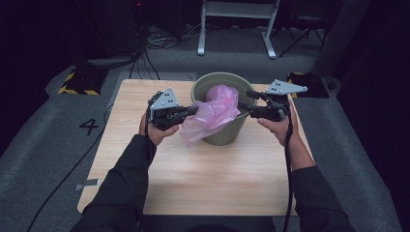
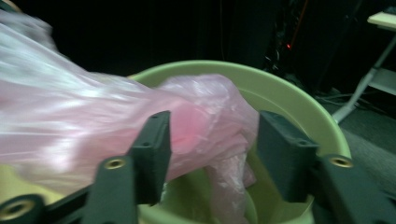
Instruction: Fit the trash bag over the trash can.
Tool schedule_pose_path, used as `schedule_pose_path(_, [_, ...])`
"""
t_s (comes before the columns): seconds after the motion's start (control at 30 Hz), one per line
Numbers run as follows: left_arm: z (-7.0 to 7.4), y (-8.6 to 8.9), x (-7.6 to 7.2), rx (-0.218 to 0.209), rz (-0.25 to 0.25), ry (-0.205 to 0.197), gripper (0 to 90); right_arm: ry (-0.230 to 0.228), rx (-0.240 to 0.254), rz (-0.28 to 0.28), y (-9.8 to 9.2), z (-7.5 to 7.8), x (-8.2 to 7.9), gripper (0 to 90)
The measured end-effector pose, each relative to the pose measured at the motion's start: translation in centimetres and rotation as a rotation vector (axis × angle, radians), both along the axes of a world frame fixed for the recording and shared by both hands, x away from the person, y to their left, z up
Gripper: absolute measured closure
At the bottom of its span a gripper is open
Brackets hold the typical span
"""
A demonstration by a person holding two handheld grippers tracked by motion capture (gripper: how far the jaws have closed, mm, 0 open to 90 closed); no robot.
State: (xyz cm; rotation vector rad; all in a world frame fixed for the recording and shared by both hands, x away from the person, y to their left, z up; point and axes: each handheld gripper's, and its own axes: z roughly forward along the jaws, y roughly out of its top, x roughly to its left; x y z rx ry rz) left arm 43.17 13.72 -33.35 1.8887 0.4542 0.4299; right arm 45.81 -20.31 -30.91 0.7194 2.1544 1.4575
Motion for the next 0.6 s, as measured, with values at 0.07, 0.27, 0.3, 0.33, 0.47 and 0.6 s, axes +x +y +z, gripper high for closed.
schedule_pose_path(0.07, [0.0,-0.2,-0.1,-0.003,0.001,-0.003,90.0,-0.016,0.015,0.033,-0.5,0.4,-1.2,39.8])
schedule_pose_path(0.27, [0.0,-0.7,-0.2,-0.005,0.014,0.002,90.0,-0.05,0.022,0.12,-1.1,0.7,-4.7,31.7])
schedule_pose_path(0.3, [0.0,-0.8,-0.3,0.002,0.02,0.001,90.0,-0.052,0.02,0.135,-1.1,0.6,-5.2,31.3])
schedule_pose_path(0.33, [-0.1,-0.9,-0.3,0.002,0.022,0.002,90.0,-0.051,0.025,0.153,-1.2,0.5,-5.6,31.1])
schedule_pose_path(0.47, [-0.2,-1.3,-0.4,-0.014,0.015,0.01,90.0,-0.059,0.031,0.181,-1.1,0.1,-7.0,29.5])
schedule_pose_path(0.6, [-0.4,-1.8,-0.6,-0.023,0.01,0.008,90.0,-0.033,-0.016,0.134,0.2,-0.8,-7.5,33.0])
